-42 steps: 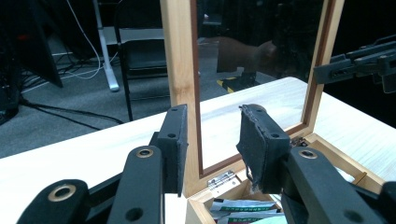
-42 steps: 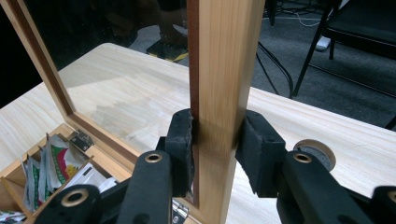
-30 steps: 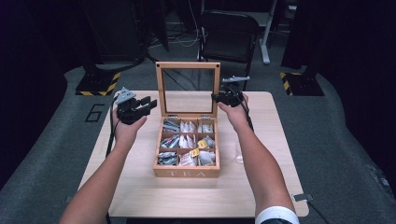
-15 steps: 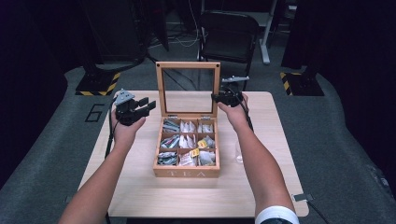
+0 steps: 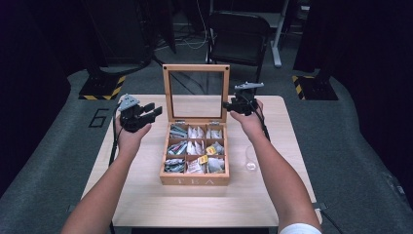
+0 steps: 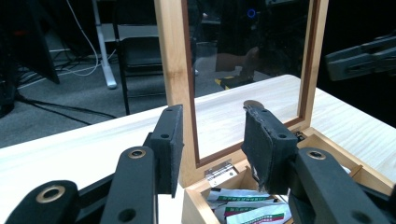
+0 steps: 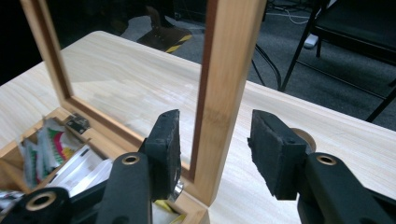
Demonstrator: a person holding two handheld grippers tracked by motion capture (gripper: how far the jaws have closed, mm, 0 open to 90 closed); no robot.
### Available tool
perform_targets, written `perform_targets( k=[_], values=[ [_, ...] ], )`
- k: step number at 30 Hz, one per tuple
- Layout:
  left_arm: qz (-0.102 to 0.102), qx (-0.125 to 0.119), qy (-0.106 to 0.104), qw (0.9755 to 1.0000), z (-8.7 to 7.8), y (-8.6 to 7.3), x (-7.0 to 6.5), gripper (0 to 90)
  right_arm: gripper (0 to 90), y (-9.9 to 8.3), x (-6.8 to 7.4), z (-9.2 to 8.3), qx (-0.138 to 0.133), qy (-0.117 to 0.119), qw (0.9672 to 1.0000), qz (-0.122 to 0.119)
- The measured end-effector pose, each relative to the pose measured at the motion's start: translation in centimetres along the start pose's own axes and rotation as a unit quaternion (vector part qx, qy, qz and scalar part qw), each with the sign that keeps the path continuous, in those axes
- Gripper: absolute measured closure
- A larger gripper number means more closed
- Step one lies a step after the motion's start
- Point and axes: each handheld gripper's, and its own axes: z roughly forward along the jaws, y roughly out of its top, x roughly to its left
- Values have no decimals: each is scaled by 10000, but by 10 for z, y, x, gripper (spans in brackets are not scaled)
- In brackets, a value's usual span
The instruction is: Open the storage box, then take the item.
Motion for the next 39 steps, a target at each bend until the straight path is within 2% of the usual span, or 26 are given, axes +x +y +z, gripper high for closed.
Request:
perform_targets(
  k=[8,11,12,15,17,20,25,26,31,37,39],
  values=[
    [-38,-5,59,10000,-5,1,2,550,501,-4,9,-18,-9,18,10000,-72],
    [-28,34,68,10000,-5,1,1,551,501,-7,13,-23,-1,96,9999,-99],
    [-14,4,58,10000,-6,2,-1,551,501,-9,16,-26,32,212,9997,-146],
    [-16,-42,47,10000,-8,2,-2,552,505,-12,19,-28,70,263,9995,-186],
    [10,-51,26,10000,-10,3,-3,552,529,-17,27,-35,59,310,9991,-294],
    [-5,-37,14,10000,-11,3,-5,552,543,-23,34,-42,20,471,9984,-325],
    [11,-28,-20,10000,-11,4,-7,554,573,-33,43,-50,-16,536,9973,-508],
    [23,-18,-31,10000,-10,4,-7,554,575,-35,44,-51,-23,560,9968,-573],
    [52,-6,-51,10000,-11,4,-10,553,591,-44,46,-56,-98,655,9962,-561],
    [42,-24,-32,10000,-13,4,-10,552,606,-59,50,-60,-24,760,9957,-523],
    [31,-51,-9,10000,-14,5,-10,552,606,-61,51,-61,-20,763,9951,-623]
  ],
)
